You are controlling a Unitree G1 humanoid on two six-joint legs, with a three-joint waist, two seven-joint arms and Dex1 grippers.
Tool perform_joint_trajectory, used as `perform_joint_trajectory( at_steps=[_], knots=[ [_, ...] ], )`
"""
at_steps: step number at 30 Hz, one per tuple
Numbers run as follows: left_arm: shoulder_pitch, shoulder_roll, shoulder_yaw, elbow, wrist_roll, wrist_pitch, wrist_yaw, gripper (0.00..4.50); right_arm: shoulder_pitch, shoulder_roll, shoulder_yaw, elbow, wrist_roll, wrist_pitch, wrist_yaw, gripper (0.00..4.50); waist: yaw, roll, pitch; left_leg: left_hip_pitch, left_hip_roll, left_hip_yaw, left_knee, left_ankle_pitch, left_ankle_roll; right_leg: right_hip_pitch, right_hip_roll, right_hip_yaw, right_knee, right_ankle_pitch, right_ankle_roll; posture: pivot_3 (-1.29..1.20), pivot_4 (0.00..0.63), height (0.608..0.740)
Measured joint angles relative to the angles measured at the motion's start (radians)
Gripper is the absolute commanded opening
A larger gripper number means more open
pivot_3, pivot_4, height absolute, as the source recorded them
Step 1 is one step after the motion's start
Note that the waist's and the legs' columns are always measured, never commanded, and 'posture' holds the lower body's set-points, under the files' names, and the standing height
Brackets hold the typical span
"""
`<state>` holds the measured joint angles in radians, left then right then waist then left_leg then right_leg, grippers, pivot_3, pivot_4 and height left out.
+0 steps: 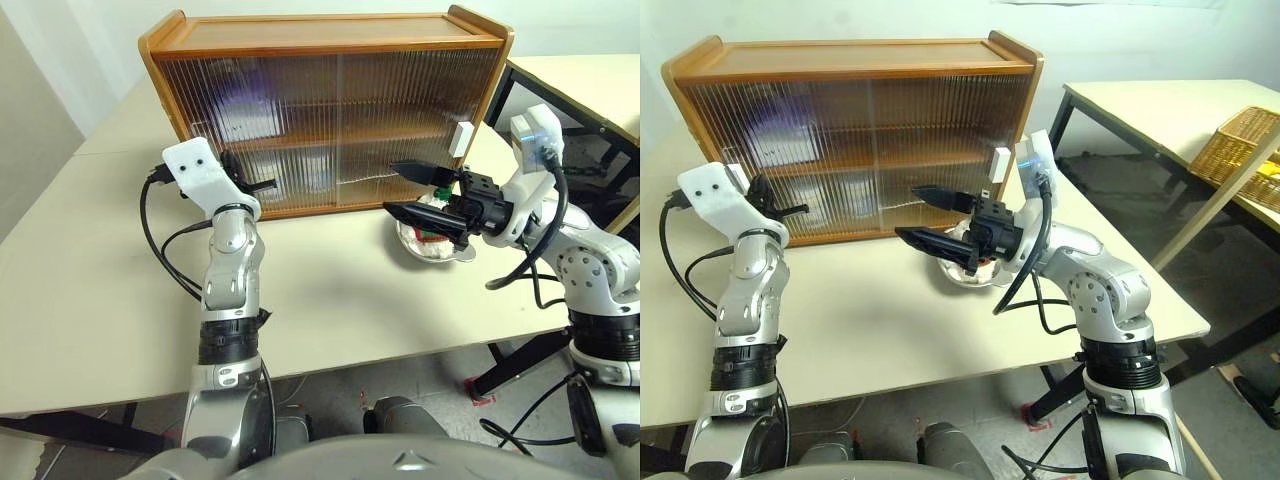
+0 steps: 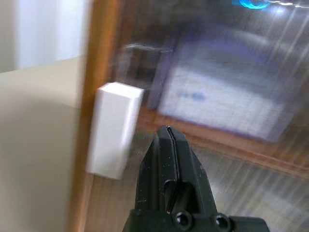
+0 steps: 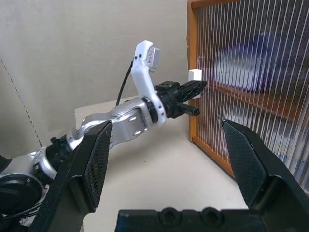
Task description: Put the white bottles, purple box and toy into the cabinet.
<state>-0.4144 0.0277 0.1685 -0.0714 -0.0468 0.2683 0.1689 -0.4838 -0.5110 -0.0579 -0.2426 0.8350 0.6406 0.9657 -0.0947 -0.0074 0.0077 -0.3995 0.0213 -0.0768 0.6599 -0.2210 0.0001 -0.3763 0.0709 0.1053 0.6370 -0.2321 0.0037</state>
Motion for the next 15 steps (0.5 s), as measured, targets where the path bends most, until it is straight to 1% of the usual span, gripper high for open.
perform_joint_trajectory(
  at_steps=[2, 5, 8, 9, 10, 13, 15],
  knots=[
    [0.023, -0.001, -0.041, -0.034, -0.046, 0.012, -0.087, 0.65, -0.005, 0.001, 0.0, 0.001, -0.003, -0.001, 0.0, 4.5, 0.004, 0.0, 0.0, 0.0, 0.0, 0.0, 0.0, 0.0, -0.001, 0.0, 0.0, 0.0, 0.0, 0.0, 0.0, -0.14, 0.0, 0.74],
    [0.05, 0.005, -0.094, -0.076, -0.119, 0.039, -0.212, 1.61, -0.005, 0.004, 0.0, 0.007, -0.007, -0.003, 0.001, 4.5, 0.008, 0.0, 0.0, 0.0, 0.0, 0.0, 0.0, -0.001, -0.001, 0.0, 0.0, 0.0, 0.0, 0.0, -0.001, -0.14, 0.0, 0.74],
    [0.061, 0.036, -0.15, -0.107, -0.182, 0.052, -0.347, 2.76, -0.005, 0.006, 0.0, 0.012, -0.011, -0.003, 0.001, 4.5, 0.009, 0.0, 0.0, 0.0, 0.001, 0.0, 0.0, -0.001, -0.002, 0.0, 0.0, 0.0, 0.0, 0.0, -0.001, -0.14, 0.0, 0.74],
    [0.065, 0.038, -0.161, -0.115, -0.194, 0.052, -0.376, 3.06, -0.005, 0.006, 0.0, 0.012, -0.012, -0.003, 0.001, 4.5, 0.009, 0.0, 0.0, 0.0, 0.001, 0.0, 0.0, -0.001, -0.002, 0.0, 0.0, 0.0, 0.0, 0.0, -0.001, -0.14, 0.0, 0.74],
    [0.069, 0.044, -0.175, -0.121, -0.211, 0.052, -0.413, 3.45, -0.005, 0.007, 0.0, 0.012, -0.013, -0.004, 0.001, 4.5, 0.009, 0.0, 0.0, 0.0, 0.001, -0.001, 0.0, -0.001, -0.002, 0.0, 0.0, 0.0, 0.0, 0.0, -0.001, -0.14, 0.0, 0.74],
    [0.073, 0.091, -0.216, -0.122, -0.256, 0.049, -0.537, 4.47, -0.005, 0.013, 0.0, 0.012, -0.016, -0.006, 0.001, 4.5, 0.009, 0.0, 0.0, 0.0, 0.002, -0.001, 0.0, -0.001, -0.002, 0.0, 0.0, 0.0, 0.0, 0.001, -0.001, -0.15, 0.0, 0.74],
    [0.077, 0.111, -0.234, -0.122, -0.268, 0.04, -0.592, 4.47, -0.005, 0.016, 0.0, 0.012, -0.018, -0.008, 0.001, 4.5, 0.009, 0.0, 0.0, 0.0, 0.002, -0.002, 0.0, -0.001, -0.002, 0.0, 0.0, 0.0, 0.0, 0.001, -0.001, -0.15, 0.0, 0.74]
  ],
)
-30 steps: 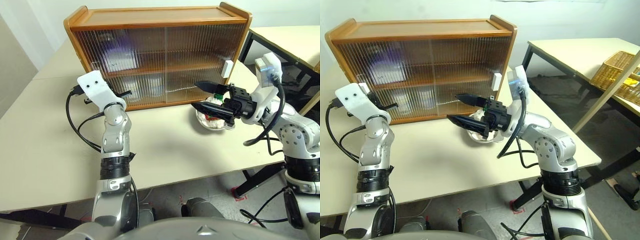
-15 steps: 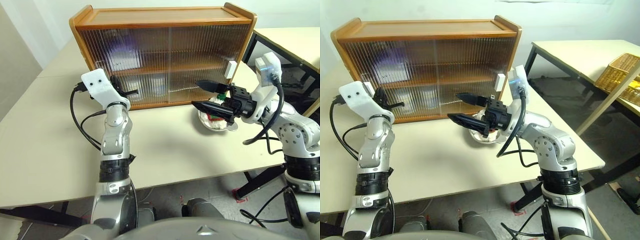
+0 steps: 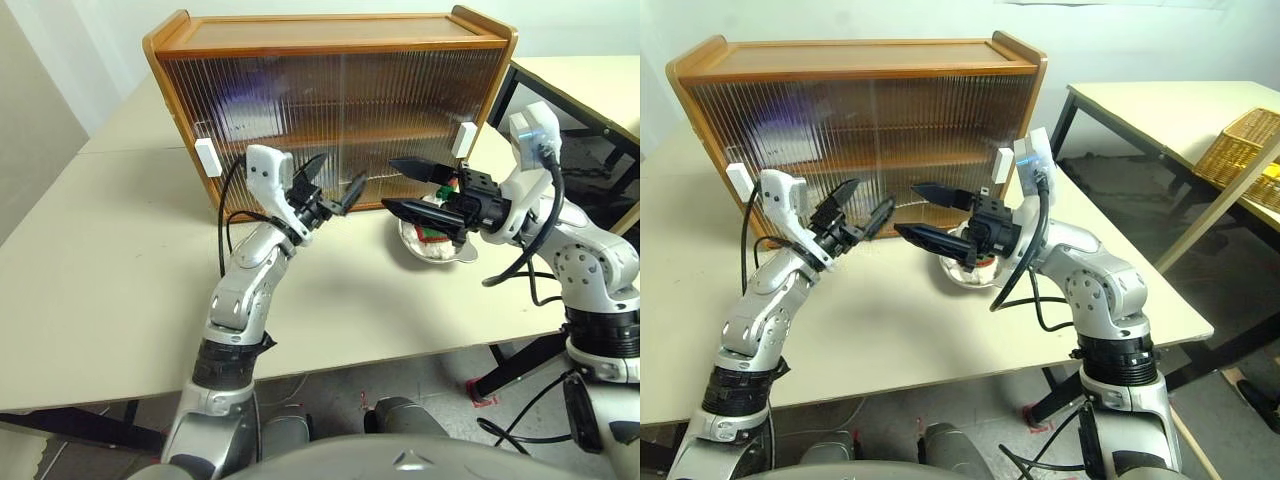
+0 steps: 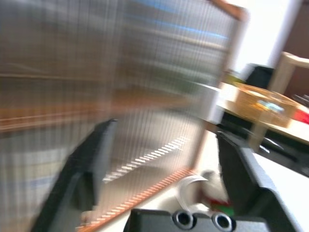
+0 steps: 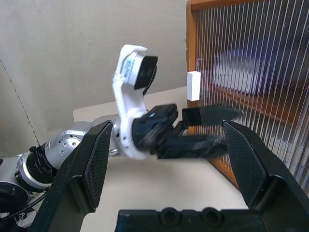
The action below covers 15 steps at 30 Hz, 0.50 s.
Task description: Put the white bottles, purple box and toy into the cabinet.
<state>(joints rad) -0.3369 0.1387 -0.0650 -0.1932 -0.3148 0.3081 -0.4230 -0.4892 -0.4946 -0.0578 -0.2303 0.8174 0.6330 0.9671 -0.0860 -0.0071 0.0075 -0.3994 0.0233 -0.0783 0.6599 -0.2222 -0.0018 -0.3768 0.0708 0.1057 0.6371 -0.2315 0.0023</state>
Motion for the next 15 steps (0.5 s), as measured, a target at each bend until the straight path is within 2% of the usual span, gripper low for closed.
perform_joint_trajectory(
  at_steps=[8, 12, 15],
  knots=[
    [0.005, 0.073, -0.036, 0.023, -0.022, -0.075, -0.179, 4.47, 0.002, 0.002, 0.0, 0.002, -0.008, -0.02, -0.002, 4.5, 0.0, 0.0, 0.0, -0.001, 0.002, -0.002, 0.0, 0.0, -0.001, -0.001, -0.001, 0.001, 0.0, 0.0, 0.0, -0.16, 0.0, 0.74],
    [0.005, 0.106, -0.034, 0.033, -0.049, -0.085, -0.256, 4.47, 0.007, 0.002, 0.0, 0.004, -0.012, -0.032, -0.003, 4.5, -0.001, 0.001, 0.0, -0.001, 0.003, -0.011, -0.001, -0.001, -0.001, -0.003, -0.001, 0.013, 0.0, 0.0, 0.0, -0.16, 0.0, 0.74],
    [0.005, 0.141, -0.031, 0.056, -0.061, -0.095, -0.317, 4.47, 0.015, 0.002, -0.001, 0.007, -0.018, -0.04, -0.003, 4.5, -0.001, 0.001, -0.001, -0.002, 0.003, -0.013, -0.001, -0.001, -0.002, -0.004, 0.0, 0.013, 0.0, 0.0, 0.0, -0.15, 0.0, 0.74]
  ],
)
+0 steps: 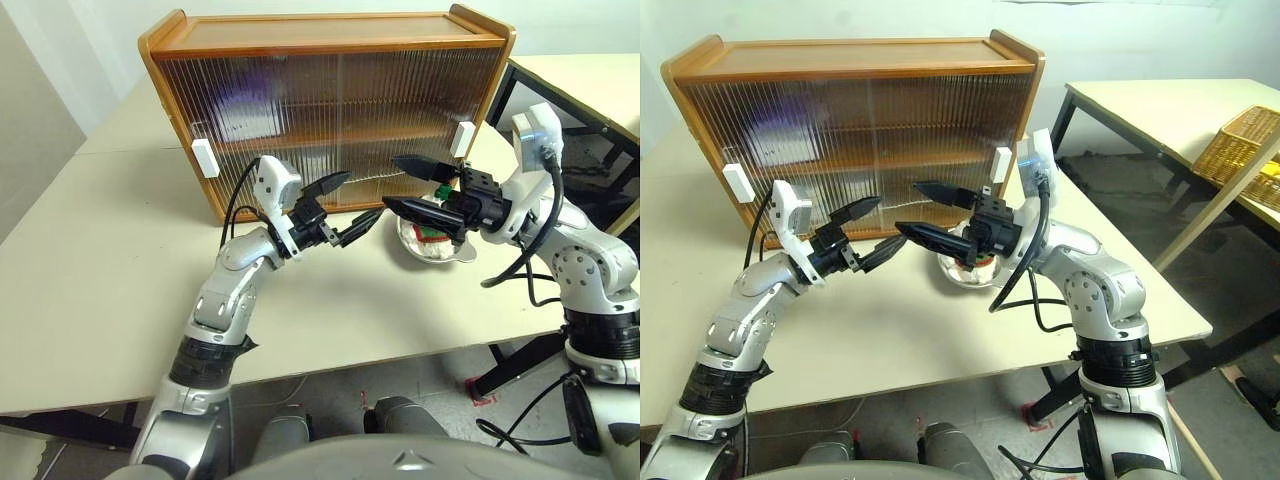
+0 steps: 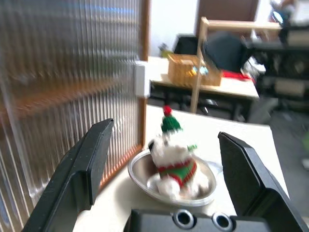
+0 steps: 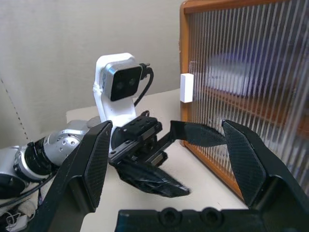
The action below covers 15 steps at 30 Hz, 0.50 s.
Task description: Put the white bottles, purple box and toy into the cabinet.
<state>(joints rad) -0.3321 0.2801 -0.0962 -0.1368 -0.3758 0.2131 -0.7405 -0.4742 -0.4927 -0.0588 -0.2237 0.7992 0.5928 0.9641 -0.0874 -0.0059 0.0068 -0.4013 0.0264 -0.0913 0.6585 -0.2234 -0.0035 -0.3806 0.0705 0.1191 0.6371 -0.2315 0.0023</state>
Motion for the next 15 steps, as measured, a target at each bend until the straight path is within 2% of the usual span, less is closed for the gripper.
perform_joint_trajectory(
  at_steps=[7, 15],
  knots=[
    [0.0, 0.081, 0.049, 0.037, -0.062, 0.0, -0.11, 4.47, 0.016, -0.001, -0.003, 0.051, -0.056, -0.057, -0.01, 4.5, 0.0, 0.001, 0.0, -0.002, 0.006, -0.001, -0.001, 0.0, 0.0, -0.003, -0.001, 0.001, 0.0, 0.0, -0.001, -0.15, 0.0, 0.74],
    [0.01, 0.145, 0.125, 0.041, -0.136, 0.026, -0.169, 4.47, 0.013, -0.004, -0.043, 0.214, -0.152, -0.18, -0.034, 4.5, 0.0, 0.001, 0.0, -0.002, 0.014, -0.001, -0.001, -0.001, 0.0, -0.005, 0.0, 0.001, 0.0, 0.001, -0.003, -0.14, 0.0, 0.74]
  ],
)
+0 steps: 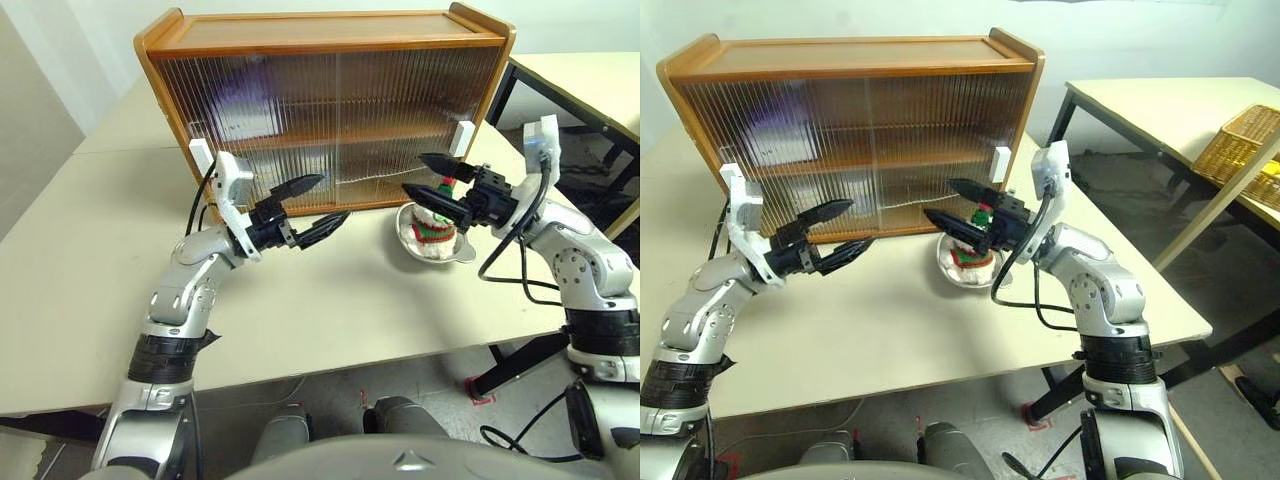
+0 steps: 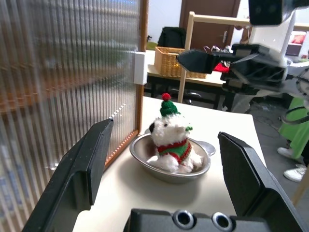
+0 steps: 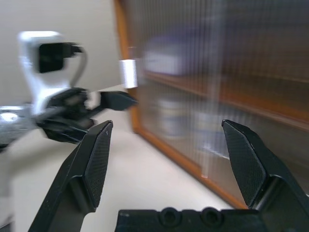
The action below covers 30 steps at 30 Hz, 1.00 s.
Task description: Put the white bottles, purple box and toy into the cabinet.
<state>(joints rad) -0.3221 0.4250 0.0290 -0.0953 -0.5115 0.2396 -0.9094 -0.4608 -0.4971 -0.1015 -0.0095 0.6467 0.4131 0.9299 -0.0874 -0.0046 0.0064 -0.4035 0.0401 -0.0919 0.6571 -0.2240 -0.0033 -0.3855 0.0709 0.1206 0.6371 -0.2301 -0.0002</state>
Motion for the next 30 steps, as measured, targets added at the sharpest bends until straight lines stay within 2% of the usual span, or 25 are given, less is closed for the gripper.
perform_joint_trajectory(
  at_steps=[2, 5, 14, 30],
  knots=[
    [0.004, 0.008, 0.009, 0.0, -0.001, 0.0, -0.003, 4.49, -0.001, 0.0, -0.008, 0.059, -0.037, -0.043, -0.014, 4.32, 0.0, 0.0, 0.0, 0.0, 0.0, 0.0, 0.0, 0.0, 0.0, -0.001, 0.0, 0.0, 0.0, 0.0, -0.001, -0.14, 0.0, 0.74],
    [0.007, 0.01, 0.022, 0.001, -0.003, 0.0, -0.003, 4.5, -0.003, 0.001, -0.02, 0.136, -0.073, -0.085, -0.032, 3.58, 0.0, 0.001, 0.0, 0.0, 0.0, 0.0, -0.001, 0.0, 0.0, -0.001, 0.0, 0.001, 0.0, 0.001, -0.001, -0.14, 0.0, 0.74],
    [0.008, 0.011, 0.038, 0.009, -0.01, 0.0, -0.009, 4.5, -0.064, 0.003, -0.042, 0.302, -0.188, -0.21, -0.117, 0.05, 0.0, 0.003, 0.0, 0.0, 0.001, 0.0, -0.003, 0.0, 0.001, -0.003, 0.0, 0.001, 0.0, 0.002, -0.003, -0.14, 0.0, 0.74],
    [0.028, 0.016, 0.053, 0.011, -0.026, 0.0, -0.002, 4.5, -0.231, -0.004, -0.049, 0.605, -0.374, -0.329, -0.341, 0.02, 0.0, 0.004, 0.0, 0.001, 0.001, 0.0, -0.009, 0.001, 0.003, -0.006, 0.0, 0.002, 0.0, 0.007, -0.008, -0.12, 0.0, 0.74]
  ],
)
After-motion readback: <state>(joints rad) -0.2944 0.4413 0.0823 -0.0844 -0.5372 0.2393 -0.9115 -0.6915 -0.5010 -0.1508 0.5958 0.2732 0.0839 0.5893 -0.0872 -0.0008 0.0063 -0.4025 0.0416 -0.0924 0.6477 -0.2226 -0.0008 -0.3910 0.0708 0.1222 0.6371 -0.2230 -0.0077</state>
